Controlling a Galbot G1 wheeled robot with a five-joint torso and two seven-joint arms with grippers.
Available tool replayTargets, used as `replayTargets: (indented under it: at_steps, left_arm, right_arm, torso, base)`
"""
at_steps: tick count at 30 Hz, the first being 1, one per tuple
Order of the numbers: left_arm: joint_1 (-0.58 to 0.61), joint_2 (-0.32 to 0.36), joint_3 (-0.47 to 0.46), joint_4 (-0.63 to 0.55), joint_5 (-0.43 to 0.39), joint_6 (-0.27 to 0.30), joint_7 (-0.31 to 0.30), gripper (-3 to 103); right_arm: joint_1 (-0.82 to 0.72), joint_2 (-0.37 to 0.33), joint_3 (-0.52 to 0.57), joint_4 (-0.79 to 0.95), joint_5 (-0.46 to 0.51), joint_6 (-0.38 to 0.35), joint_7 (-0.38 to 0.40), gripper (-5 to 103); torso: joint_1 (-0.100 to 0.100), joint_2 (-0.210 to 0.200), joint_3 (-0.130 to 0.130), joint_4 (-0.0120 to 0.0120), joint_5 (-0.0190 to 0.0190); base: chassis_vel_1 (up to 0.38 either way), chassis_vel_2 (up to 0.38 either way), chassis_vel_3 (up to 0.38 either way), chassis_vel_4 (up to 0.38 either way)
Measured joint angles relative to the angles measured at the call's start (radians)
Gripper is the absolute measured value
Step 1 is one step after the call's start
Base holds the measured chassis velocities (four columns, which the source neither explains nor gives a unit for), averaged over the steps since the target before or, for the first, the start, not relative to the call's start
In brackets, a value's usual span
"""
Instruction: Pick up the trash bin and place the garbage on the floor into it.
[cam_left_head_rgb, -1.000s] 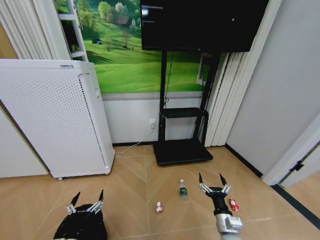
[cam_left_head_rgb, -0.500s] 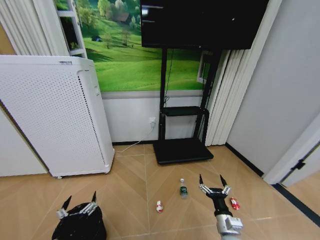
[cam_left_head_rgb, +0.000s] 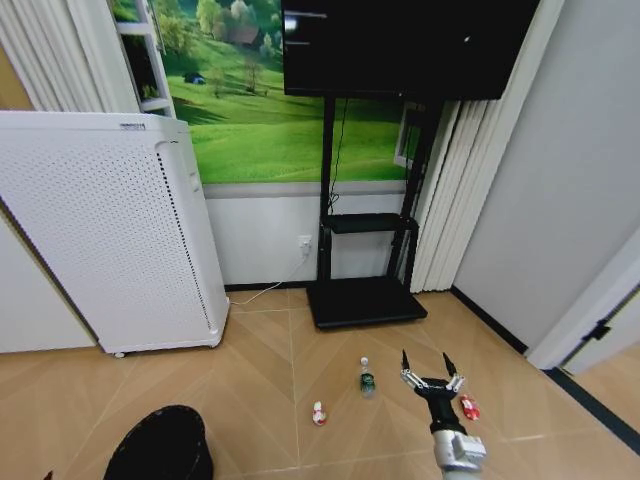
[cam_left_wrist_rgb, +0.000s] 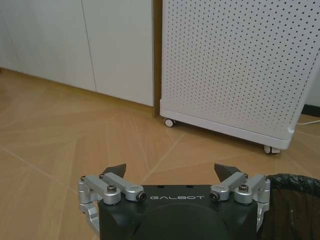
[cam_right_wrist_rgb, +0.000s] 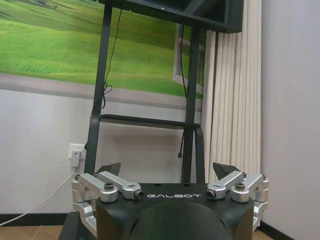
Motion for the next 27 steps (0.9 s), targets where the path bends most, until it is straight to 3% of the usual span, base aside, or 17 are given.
replayTargets:
  at_steps: [3, 6, 15, 25, 27]
  left_arm:
    - [-0.02, 0.006, 0.026, 0.019, -0.017, 0.017, -0.002, 96]
    - [-0.034, 0.007, 0.053, 0.028, -0.018, 0.034, -0.001, 101]
    - [-0.069, 0.029, 0.12, 0.079, 0.01, 0.055, 0.016, 99]
    - [-0.101, 0.035, 0.183, 0.067, 0.077, 0.095, 0.029, 99]
    - [-0.105, 0.036, 0.206, 0.062, 0.1, 0.126, 0.027, 99]
  right_arm:
    - [-0.004, -0.004, 0.004, 0.008, 0.005, 0.0, 0.0, 100]
    - [-0.008, -0.01, 0.011, 0.009, 0.011, 0.003, 0.0, 100]
    - [-0.009, -0.014, 0.013, 0.002, 0.019, 0.012, 0.0, 100]
    - [0.006, -0.027, -0.002, 0.011, 0.015, 0.011, -0.007, 100]
    - [0.006, -0.029, -0.001, 0.005, 0.017, 0.011, -0.008, 100]
  torso:
    - [0.0, 0.001, 0.001, 0.0, -0.0003]
    - [0.0, 0.001, 0.001, -0.0002, 0.0]
    - [0.001, 0.003, 0.002, -0.0001, 0.0]
    - [0.001, 0.004, 0.003, 0.0, 0.0001]
    - [0.001, 0.004, 0.003, 0.0, 0.0]
  base:
    - [0.0, 0.0, 0.0, 0.0]
    - [0.0, 0.0, 0.0, 0.0]
    - [0.0, 0.0, 0.0, 0.0]
    - [0.0, 0.0, 0.0, 0.0]
    - [0.0, 0.0, 0.0, 0.0]
